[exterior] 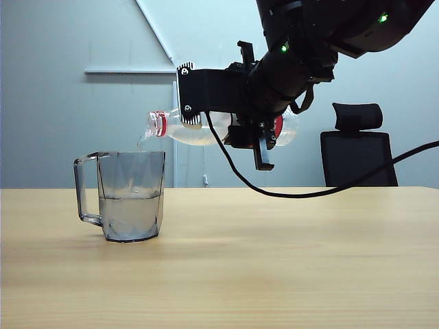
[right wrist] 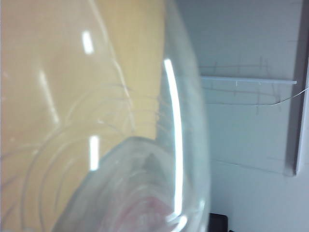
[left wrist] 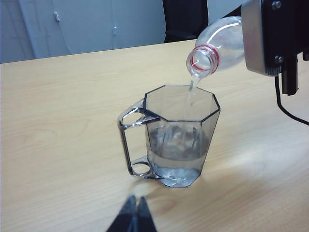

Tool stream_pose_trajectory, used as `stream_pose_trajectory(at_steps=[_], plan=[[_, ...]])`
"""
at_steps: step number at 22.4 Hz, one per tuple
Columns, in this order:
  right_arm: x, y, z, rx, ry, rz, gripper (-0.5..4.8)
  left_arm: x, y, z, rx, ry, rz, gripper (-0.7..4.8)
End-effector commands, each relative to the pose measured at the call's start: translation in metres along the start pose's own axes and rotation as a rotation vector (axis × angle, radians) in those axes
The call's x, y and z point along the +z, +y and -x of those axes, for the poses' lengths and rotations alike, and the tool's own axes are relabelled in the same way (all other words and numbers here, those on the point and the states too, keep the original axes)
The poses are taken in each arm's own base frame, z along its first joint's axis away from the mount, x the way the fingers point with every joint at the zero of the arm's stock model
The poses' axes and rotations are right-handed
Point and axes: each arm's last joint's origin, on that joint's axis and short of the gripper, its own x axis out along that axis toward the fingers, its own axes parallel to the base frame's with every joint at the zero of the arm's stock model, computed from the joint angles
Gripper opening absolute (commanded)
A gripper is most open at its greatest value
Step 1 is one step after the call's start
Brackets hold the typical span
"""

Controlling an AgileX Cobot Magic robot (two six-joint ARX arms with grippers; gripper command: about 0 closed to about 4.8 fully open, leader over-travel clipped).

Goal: Pick up the mineral water bottle on the table and pour water into the mug until it's half full.

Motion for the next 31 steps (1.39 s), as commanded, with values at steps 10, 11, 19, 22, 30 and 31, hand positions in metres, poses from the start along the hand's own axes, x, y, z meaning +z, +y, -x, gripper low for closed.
stream_pose_trajectory(at_steps=[10, 11, 19, 22, 30, 31], plan=[[0.000, -0.005, 0.002, -0.006, 0.016, -0.421, 2.20, 0.002, 0.000, 0.000, -0.002, -0.010, 0.003, -0.02], [0.000, -0.005, 0.002, -0.007, 0.016, -0.451, 2.20, 0.002, 0.000, 0.000, -0.002, -0.010, 0.003, -0.02], [0.000, -0.014, 0.008, -0.013, -0.040, -0.937, 2.20, 0.002, 0.000, 0.000, -0.002, -0.010, 0.003, -0.02], [-0.001, -0.019, 0.011, -0.020, -0.059, -1.108, 2.20, 0.002, 0.000, 0.000, -0.002, -0.010, 0.003, -0.02], [-0.027, -0.008, 0.036, -0.001, -0.171, -1.489, 2.20, 0.001, 0.009, 0.001, 0.086, -0.007, 0.011, -0.02], [-0.033, -0.001, 0.040, 0.000, -0.170, -1.521, 2.20, 0.001, 0.010, 0.001, 0.105, -0.007, 0.012, -0.02]])
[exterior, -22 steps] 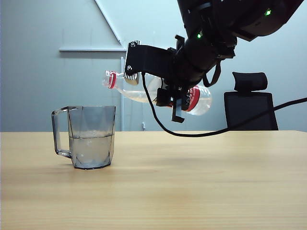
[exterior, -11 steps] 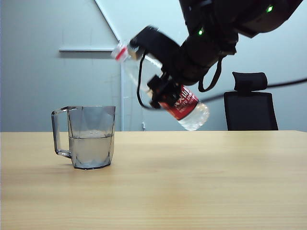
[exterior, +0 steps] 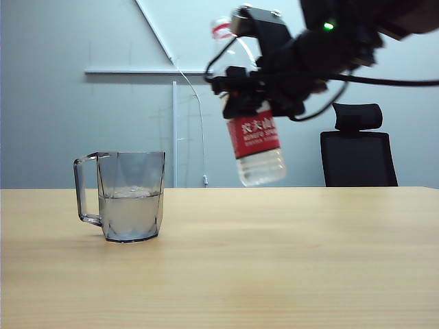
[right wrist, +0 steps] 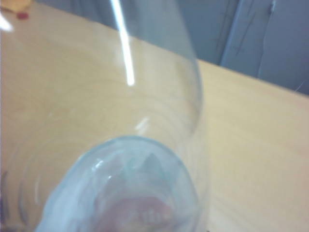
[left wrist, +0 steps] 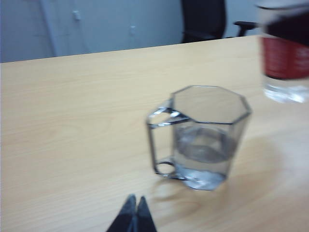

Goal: Pick up the mineral water bottle on the table and pour water into the mug until it's half full.

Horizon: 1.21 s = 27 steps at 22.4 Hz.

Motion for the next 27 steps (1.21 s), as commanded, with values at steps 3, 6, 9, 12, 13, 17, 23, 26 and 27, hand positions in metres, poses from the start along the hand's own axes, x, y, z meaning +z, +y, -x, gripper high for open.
stream_pose_trajectory(at_steps=[3, 6, 9, 12, 13, 17, 23, 26, 27], plan=[[-0.021, -0.016, 0.025, -0.020, -0.075, -0.150, 2.20, 0.001, 0.004, 0.000, 0.042, -0.008, 0.007, -0.02], [-0.044, -0.021, 0.036, -0.034, -0.049, -0.176, 2.20, 0.001, 0.004, 0.000, 0.042, -0.008, 0.007, -0.02], [-0.059, -0.020, 0.045, -0.032, -0.042, -0.195, 2.20, 0.001, 0.004, 0.000, 0.042, -0.004, 0.007, -0.02], [-0.066, -0.019, 0.049, -0.032, -0.039, -0.201, 2.20, 0.001, 0.004, 0.000, 0.042, -0.003, 0.007, -0.02], [-0.068, -0.019, 0.051, -0.032, -0.040, -0.201, 2.20, 0.001, 0.004, 0.000, 0.041, -0.003, 0.007, -0.02], [-0.073, -0.018, 0.053, -0.023, -0.026, -0.201, 2.95, 0.001, 0.004, 0.000, 0.042, -0.003, 0.007, -0.02], [-0.071, -0.017, 0.055, -0.022, -0.021, -0.200, 4.71, 0.001, 0.004, 0.000, 0.042, -0.003, 0.007, -0.02], [-0.067, -0.018, 0.060, -0.020, -0.005, -0.199, 4.79, 0.001, 0.004, 0.000, 0.042, -0.003, 0.007, -0.02], [-0.063, -0.018, 0.063, -0.021, -0.002, -0.191, 4.79, 0.001, 0.004, 0.000, 0.042, -0.003, 0.007, -0.02]])
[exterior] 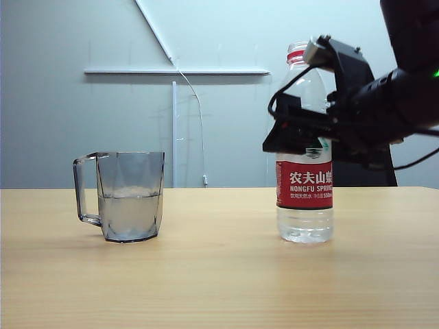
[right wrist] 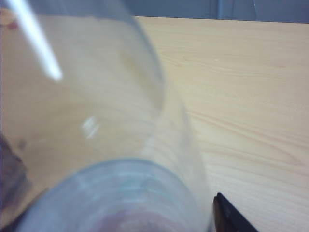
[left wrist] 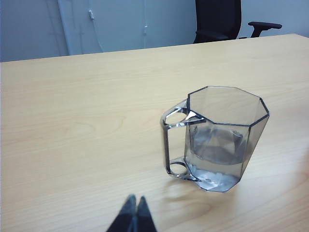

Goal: Pick up the mineral water bottle on the table and pour water into the mug until it's half full.

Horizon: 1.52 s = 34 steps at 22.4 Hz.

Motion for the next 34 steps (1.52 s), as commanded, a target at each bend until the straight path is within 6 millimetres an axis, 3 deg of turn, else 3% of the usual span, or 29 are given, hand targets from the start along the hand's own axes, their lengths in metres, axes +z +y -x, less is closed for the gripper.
stream_pose_trajectory(at_steps=[1, 6, 14, 22, 24, 25, 28, 32, 34], plan=[[0.010, 0.001, 0.008, 0.004, -0.005, 0.011, 4.79, 0.001, 0.000, 0.000, -0.003, -0.005, 0.003, -0.02], [0.011, 0.001, 0.024, 0.017, 0.017, 0.031, 4.79, 0.001, 0.000, 0.000, -0.003, -0.004, 0.003, -0.02], [0.000, -0.002, 0.067, 0.026, -0.028, -0.006, 4.79, 0.001, 0.000, 0.000, 0.003, -0.004, 0.004, -0.02], [0.017, -0.001, 0.118, 0.037, -0.056, -0.005, 4.79, 0.000, 0.021, 0.002, 0.211, 0.000, 0.022, -0.02], [0.019, -0.001, 0.126, 0.039, -0.066, -0.006, 4.58, 0.000, 0.024, 0.003, 0.249, 0.002, 0.026, -0.02], [0.020, -0.002, 0.135, 0.040, -0.076, -0.006, 3.93, 0.000, 0.028, 0.004, 0.285, 0.003, 0.029, -0.02], [0.021, -0.002, 0.149, 0.043, -0.102, -0.007, 2.63, 0.000, 0.031, 0.005, 0.324, 0.003, 0.032, -0.02], [0.020, -0.003, 0.167, 0.047, -0.143, -0.009, -0.05, 0.000, 0.032, 0.005, 0.326, 0.004, 0.033, -0.02], [0.019, -0.004, 0.172, 0.028, -0.146, -0.010, -0.08, 0.000, 0.032, 0.005, 0.326, 0.003, 0.033, -0.02]])
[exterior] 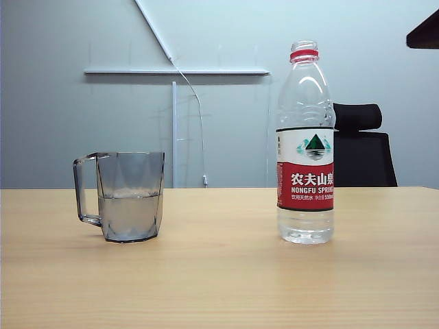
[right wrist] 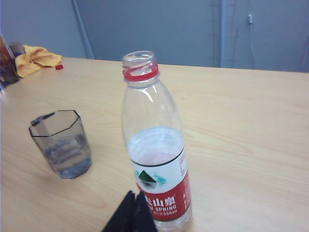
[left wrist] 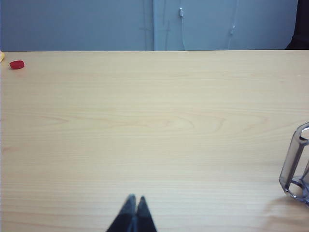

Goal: Pick up the mineral water bottle on the table and pour water into the mug until it's half full.

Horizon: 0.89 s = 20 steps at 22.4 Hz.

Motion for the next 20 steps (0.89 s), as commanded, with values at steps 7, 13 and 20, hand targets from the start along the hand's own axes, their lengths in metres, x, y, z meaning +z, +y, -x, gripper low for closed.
stream_pose_trajectory(at_steps=[7, 13, 20], plan=[[0.0016, -0.0025, 0.0110, -0.081, -0.039, -0.003, -0.05, 0.0012, 0.0000, 0.0002, -0.003, -0.006, 0.003, -0.02], [0.0014, -0.0025, 0.0110, -0.081, -0.037, -0.003, -0.05, 0.0013, 0.0000, 0.0002, -0.003, -0.006, 0.003, -0.02], [0.0014, -0.0025, 0.0110, -0.082, -0.036, -0.003, -0.05, 0.0013, 0.0000, 0.0002, -0.003, -0.006, 0.003, -0.02]])
